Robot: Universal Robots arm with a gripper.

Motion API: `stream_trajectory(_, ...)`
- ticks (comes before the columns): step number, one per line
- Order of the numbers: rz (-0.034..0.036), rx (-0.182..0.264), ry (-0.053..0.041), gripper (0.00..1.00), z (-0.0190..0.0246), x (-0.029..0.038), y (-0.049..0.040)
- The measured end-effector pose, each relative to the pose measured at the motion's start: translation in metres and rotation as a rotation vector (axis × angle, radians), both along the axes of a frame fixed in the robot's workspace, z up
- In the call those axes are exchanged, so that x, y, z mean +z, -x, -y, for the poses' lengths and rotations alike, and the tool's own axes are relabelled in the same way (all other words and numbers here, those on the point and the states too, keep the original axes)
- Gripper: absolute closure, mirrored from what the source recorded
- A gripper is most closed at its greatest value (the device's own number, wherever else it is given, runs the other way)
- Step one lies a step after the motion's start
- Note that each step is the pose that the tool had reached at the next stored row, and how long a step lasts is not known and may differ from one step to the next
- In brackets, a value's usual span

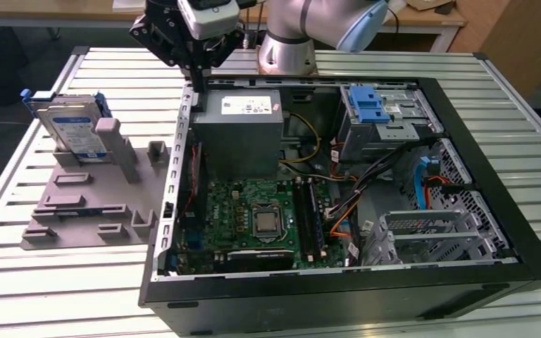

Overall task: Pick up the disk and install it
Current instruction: 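Reach for the disk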

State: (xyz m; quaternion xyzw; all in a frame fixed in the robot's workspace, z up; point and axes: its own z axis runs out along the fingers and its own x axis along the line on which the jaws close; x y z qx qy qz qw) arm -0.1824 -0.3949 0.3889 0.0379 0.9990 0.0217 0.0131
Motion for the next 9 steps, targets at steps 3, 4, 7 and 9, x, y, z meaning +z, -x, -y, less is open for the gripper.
stream_trajectory(3, 0.0, 0.0, 0.0, 0.89, 0.0, -0.0001, 0.0016)
stream_trajectory(4, -0.0001, 0.0, 0.0001, 0.89, 0.0, 0.0, 0.0023)
stream_trajectory(7, 0.0, 0.0, 0.0, 0.89, 0.0, -0.0001, 0.0048)
stream_trajectory(9, 0.0001, 0.0, 0.0, 0.89, -0.0001, -0.0002, 0.0061)
